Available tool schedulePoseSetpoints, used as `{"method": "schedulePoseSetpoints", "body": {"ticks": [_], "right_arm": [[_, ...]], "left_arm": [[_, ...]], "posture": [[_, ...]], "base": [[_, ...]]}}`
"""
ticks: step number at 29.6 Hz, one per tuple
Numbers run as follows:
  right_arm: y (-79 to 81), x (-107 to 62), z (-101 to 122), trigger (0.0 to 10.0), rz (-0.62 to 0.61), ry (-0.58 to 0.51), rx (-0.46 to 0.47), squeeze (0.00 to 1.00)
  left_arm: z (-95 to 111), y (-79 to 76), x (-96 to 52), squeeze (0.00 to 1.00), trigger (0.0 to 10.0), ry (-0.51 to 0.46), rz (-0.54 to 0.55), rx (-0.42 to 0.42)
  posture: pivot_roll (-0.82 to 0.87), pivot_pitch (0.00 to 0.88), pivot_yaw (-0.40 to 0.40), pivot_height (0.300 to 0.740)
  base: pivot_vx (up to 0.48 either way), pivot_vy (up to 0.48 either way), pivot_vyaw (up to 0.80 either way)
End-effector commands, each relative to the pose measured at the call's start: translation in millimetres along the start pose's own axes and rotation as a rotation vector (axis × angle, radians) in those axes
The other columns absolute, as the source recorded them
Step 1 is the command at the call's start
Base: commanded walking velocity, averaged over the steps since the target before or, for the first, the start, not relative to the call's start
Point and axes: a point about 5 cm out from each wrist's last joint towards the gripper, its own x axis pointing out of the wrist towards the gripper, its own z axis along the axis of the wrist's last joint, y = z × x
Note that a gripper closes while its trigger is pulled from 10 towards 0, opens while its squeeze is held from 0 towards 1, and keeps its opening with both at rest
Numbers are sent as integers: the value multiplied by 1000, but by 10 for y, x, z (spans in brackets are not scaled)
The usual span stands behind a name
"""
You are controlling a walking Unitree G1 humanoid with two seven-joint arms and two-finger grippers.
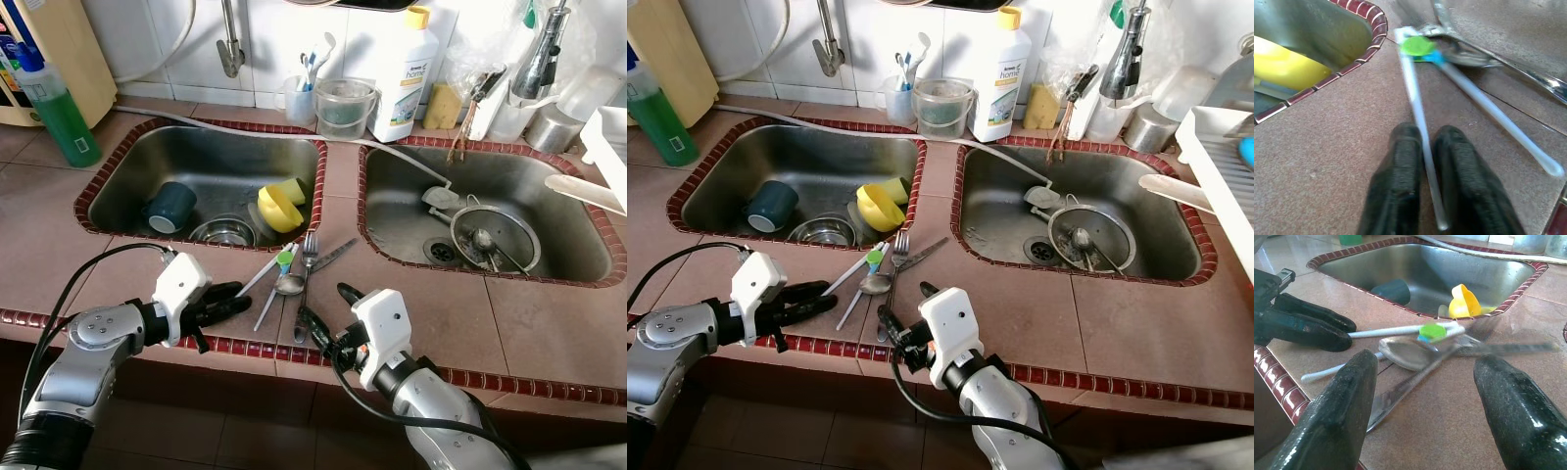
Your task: Kitchen organization
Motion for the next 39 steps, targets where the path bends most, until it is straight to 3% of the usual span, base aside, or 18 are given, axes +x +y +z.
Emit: {"method": "schedulePoseSetpoints", "body": {"ticks": [1,20,25,39], "right_arm": [[25,-13,47,10000,8,-12,-4,0],[28,1,81,10000,-3,-29,10,0],[32,39,127,10000,-31,-48,28,0],[80,42,149,10000,-13,-53,34,0]], "left_arm": [[-94,-1,-34,0,0,64,9,-11],[-89,53,-38,0,0,53,72,-22],[-93,145,-54,0,0,49,152,-44],[-8,293,-83,0,0,-11,229,-94]], "posture": [[-105,136,6,740],[-105,135,5,740],[-105,139,3,740],[-106,140,1,740]], "base": [[0,0,0],[0,0,0],[0,0,0],[0,0,0]]}}
